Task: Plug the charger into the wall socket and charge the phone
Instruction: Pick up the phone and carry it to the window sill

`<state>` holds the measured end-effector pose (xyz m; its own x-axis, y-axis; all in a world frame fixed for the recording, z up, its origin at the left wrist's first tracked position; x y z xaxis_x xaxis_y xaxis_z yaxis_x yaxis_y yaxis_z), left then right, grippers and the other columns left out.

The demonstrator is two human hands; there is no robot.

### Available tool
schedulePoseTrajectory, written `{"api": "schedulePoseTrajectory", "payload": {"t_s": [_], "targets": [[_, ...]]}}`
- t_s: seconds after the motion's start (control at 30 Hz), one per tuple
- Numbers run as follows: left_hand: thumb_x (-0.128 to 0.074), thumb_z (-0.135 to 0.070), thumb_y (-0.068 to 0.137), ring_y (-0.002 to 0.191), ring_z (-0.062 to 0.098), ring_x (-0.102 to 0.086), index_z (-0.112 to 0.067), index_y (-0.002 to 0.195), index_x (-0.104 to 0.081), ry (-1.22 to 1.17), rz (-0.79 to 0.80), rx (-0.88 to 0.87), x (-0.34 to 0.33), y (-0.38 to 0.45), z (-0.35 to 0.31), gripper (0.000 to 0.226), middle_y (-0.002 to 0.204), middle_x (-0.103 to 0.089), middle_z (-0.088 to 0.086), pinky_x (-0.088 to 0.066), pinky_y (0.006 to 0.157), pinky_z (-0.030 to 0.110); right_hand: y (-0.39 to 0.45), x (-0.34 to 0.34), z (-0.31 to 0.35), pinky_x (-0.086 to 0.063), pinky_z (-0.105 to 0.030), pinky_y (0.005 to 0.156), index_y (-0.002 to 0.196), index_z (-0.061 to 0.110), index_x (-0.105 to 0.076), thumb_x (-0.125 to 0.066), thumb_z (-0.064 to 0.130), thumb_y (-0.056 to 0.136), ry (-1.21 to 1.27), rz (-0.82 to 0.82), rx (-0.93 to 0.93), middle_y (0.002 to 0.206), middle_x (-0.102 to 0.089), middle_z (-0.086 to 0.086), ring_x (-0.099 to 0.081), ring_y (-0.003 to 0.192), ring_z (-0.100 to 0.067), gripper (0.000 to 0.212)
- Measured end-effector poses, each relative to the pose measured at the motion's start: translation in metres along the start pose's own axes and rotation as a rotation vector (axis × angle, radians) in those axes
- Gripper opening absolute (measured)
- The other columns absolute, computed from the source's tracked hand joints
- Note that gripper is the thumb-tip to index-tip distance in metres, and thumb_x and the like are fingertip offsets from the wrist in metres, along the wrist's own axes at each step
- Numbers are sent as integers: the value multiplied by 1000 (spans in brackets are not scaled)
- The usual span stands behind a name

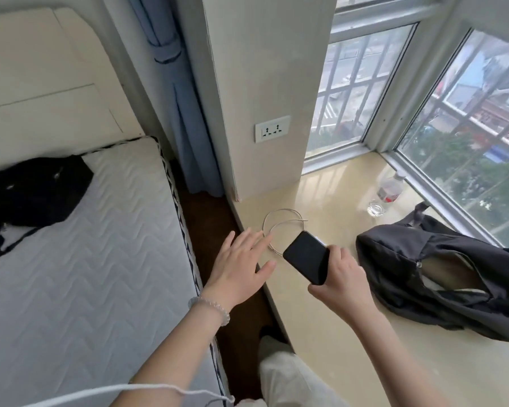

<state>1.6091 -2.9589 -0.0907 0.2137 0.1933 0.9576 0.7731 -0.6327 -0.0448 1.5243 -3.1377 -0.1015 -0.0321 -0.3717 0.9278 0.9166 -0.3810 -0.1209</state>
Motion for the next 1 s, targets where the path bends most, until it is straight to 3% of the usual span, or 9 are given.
{"api": "schedulePoseTrajectory", "payload": {"t_s": [0.1, 0.37, 0.6, 0.73, 0.83, 1.0], "targets": [[-18, -57, 90, 145, 13, -13, -34, 148, -18, -1, 8, -17, 13, 41, 3, 62, 155, -30, -6, -4, 120, 40, 32, 5, -5, -45, -39, 66, 107, 14, -43, -65, 28, 58, 26, -5, -19, 85, -41, 2, -50, 80, -26, 55], [-25, -53, 93, 145, 15, -14, -34, 147, -18, 24, 61, -130, 21, 117, 5, 58, 155, -29, -5, -4, 120, 40, 91, 19, -21, -46, -40, 70, 106, 14, -44, -69, 30, 60, 69, -54, -141, 91, -48, -2, -51, 85, -28, 55], [-27, -53, 93, 145, 14, -15, -34, 147, -21, 14, 143, -315, 3, 176, 13, 57, 154, -31, -8, -3, 118, 39, 109, 20, -44, -45, -41, 73, 108, 10, -44, -72, 31, 60, 92, -118, -381, 94, -44, -4, -51, 89, -30, 59], [-31, -53, 93, 143, 14, -19, -32, 146, -24, -23, 271, -429, -27, 209, 15, 57, 152, -32, -7, -6, 118, 38, 105, 13, -62, -44, -43, 75, 113, 8, -43, -74, 27, 59, 123, -222, -576, 98, -46, -8, -49, 91, -33, 65], [-40, -50, 91, 137, 15, -29, -27, 144, -30, -58, 359, -490, -61, 236, 11, 59, 147, -39, -4, -17, 113, 35, 100, -5, -78, -44, -42, 73, 113, 8, -43, -75, 25, 58, 167, -291, -729, 95, -41, -4, -49, 89, -33, 67], [-53, -44, 88, 130, 19, -39, -20, 140, -36, -169, 566, -427, -143, 251, 0, 60, 142, -44, 1, -32, 102, 34, 92, -63, -110, -43, -37, 74, 121, 7, -41, -77, 28, 58, 261, -278, -911, 105, -46, -9, -49, 94, -31, 75]]}}
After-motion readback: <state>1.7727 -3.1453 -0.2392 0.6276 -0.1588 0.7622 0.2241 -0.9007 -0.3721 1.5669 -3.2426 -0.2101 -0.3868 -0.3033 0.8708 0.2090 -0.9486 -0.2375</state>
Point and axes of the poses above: each hand's wrist, its own y-axis towards the middle knuckle, its own x-axis out of the back of the hand, z = x × y, the point moved 8 cm from there along y, towards the middle knuckle
